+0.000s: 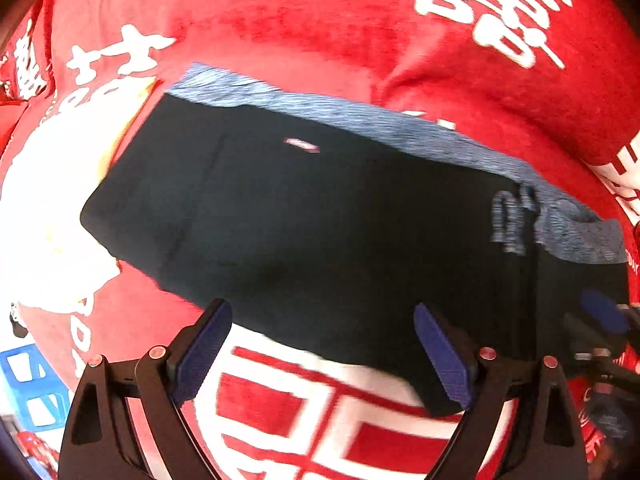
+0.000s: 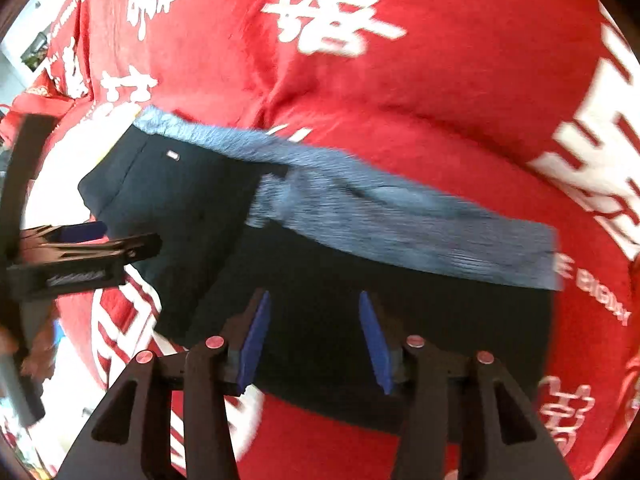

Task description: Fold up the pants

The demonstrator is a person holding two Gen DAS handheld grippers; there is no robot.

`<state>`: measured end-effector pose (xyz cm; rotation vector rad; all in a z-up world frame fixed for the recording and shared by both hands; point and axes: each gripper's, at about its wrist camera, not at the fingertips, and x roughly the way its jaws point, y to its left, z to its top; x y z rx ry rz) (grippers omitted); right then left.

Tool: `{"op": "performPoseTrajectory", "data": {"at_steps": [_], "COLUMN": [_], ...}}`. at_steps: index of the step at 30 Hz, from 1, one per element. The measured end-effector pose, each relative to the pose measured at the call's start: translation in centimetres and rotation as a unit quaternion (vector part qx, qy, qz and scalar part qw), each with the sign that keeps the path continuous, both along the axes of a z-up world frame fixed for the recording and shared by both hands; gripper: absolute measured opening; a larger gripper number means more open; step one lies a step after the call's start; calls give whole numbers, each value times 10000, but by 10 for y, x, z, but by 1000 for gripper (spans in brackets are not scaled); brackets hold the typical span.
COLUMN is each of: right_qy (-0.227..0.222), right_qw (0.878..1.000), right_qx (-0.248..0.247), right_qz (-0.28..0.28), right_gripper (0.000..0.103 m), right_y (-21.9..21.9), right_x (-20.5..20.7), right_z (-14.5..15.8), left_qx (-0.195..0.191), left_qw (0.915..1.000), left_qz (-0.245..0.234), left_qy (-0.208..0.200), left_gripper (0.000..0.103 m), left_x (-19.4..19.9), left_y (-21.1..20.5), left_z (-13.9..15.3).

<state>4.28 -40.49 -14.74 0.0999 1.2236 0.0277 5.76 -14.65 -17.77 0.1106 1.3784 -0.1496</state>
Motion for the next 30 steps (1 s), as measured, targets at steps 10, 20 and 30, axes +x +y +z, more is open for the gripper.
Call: {"op": "performPoseTrajectory", "data": {"at_steps": [10,20,30], "right_qy": [367,616,645], "right_qw": [9955,9909,9912], "right_qx": [-797,-1161,-1125], "right_qz": [350,306,253], "right_gripper": [56,61,62], "right_y": [86,96,92], "right_x": [1,3,9], "right_z": [-12,-22,-23], "left_qx": [-217,-568,-2011], "left_qw": [9988,9956,9688], "left_qz": [438,740,1450], "left_qy": [-44,-6,49], "left_gripper": [93,93,93], "left_x": [19,29,25], "left_y": [72,102,149], "left_z": [3,-4,-19]}}
